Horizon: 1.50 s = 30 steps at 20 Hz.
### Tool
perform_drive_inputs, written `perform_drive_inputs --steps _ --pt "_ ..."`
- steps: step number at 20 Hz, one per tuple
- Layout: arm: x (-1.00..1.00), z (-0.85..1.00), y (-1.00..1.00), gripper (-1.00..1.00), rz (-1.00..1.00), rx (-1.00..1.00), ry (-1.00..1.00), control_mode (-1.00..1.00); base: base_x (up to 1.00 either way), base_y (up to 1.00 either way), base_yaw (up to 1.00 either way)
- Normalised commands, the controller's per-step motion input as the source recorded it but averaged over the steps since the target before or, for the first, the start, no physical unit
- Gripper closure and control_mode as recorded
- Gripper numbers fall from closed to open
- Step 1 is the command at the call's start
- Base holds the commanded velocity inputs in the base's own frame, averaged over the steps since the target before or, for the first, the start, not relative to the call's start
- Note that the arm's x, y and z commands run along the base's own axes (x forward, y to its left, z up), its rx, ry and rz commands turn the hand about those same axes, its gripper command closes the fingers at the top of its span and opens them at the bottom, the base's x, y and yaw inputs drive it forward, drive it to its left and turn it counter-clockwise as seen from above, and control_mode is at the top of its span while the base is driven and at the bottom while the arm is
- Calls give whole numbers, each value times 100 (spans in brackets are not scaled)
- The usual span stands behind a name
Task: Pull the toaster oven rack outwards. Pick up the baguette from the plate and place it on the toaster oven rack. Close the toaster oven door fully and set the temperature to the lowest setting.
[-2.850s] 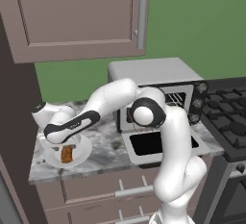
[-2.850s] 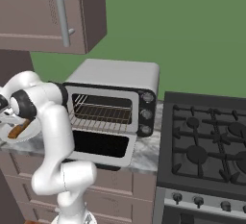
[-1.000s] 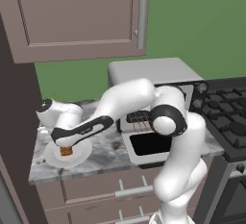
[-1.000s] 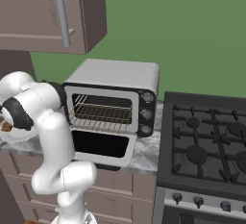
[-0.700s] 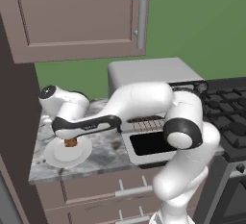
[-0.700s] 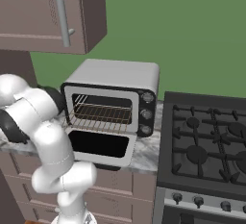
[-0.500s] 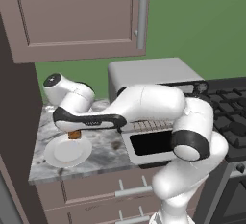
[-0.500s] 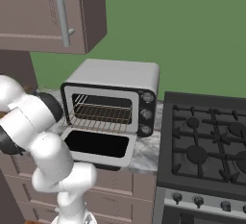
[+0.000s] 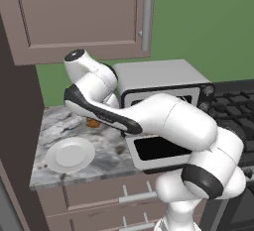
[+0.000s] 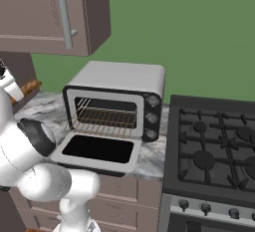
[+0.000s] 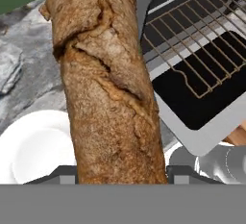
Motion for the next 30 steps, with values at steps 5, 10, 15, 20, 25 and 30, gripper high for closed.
perform_drive_inputs --steps 5,10,15,20,25,30 --pt "-34 6 -84 100 -42 3 0 -100 0 0 0" --pt "-25 0 -92 100 -47 5 0 -100 0 0 0" --pt "-24 0 -88 100 -46 5 0 -100 0 0 0" --pt "0 0 -69 100 -37 4 0 -100 0 0 0" --pt "10 0 -46 100 -24 4 0 -100 0 0 0" --pt "22 -13 -25 100 -7 3 0 -100 0 0 0"
